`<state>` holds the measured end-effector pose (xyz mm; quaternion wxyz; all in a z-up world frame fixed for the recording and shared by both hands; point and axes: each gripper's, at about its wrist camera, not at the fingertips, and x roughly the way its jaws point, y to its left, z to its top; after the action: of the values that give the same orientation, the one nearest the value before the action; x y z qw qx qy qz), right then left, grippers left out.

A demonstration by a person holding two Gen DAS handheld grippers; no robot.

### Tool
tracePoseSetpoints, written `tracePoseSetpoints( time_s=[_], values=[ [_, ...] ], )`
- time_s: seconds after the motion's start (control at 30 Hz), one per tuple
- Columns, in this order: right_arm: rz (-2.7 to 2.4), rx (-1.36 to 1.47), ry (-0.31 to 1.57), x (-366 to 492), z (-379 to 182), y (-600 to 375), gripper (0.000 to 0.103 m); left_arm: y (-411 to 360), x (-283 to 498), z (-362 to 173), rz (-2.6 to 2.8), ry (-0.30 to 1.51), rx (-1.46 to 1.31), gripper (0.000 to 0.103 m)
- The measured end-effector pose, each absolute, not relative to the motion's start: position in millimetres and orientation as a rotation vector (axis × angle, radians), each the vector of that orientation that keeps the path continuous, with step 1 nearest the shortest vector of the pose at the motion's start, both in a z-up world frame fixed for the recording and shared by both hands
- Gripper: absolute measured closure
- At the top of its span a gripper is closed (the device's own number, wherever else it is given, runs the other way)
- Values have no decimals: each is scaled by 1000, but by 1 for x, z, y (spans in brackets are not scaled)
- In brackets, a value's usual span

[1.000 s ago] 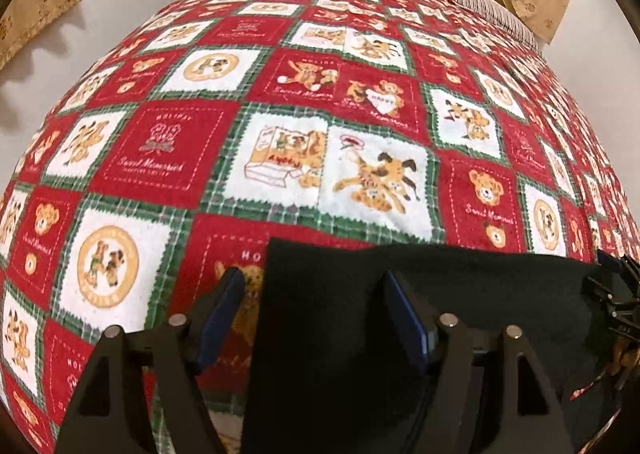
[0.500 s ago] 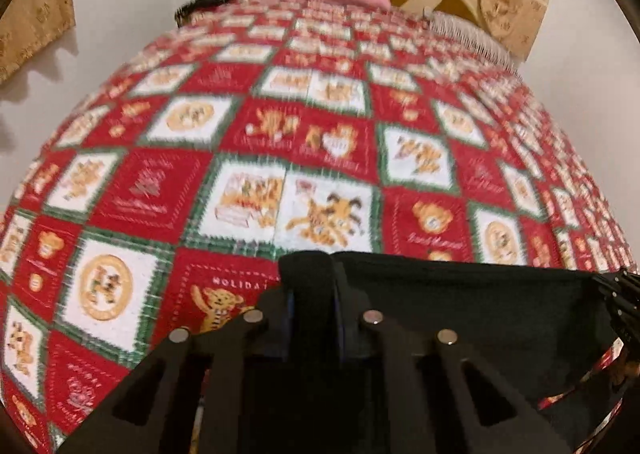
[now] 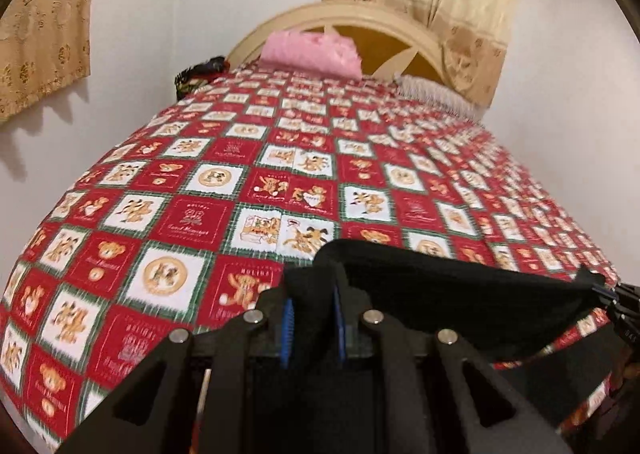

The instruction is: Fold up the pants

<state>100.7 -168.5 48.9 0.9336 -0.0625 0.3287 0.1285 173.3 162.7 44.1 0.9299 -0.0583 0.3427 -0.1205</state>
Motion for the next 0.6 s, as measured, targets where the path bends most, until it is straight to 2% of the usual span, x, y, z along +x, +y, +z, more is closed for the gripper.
tracePoseSetpoints(
  time_s=[0.27, 0.6],
  values=[
    [323, -112, 685, 14, 19, -140, 99, 185, 103, 15, -236, 698, -162, 85],
    [298, -95, 808, -23, -55, -134, 99, 188, 53, -38, -191, 743, -174, 82]
  ],
)
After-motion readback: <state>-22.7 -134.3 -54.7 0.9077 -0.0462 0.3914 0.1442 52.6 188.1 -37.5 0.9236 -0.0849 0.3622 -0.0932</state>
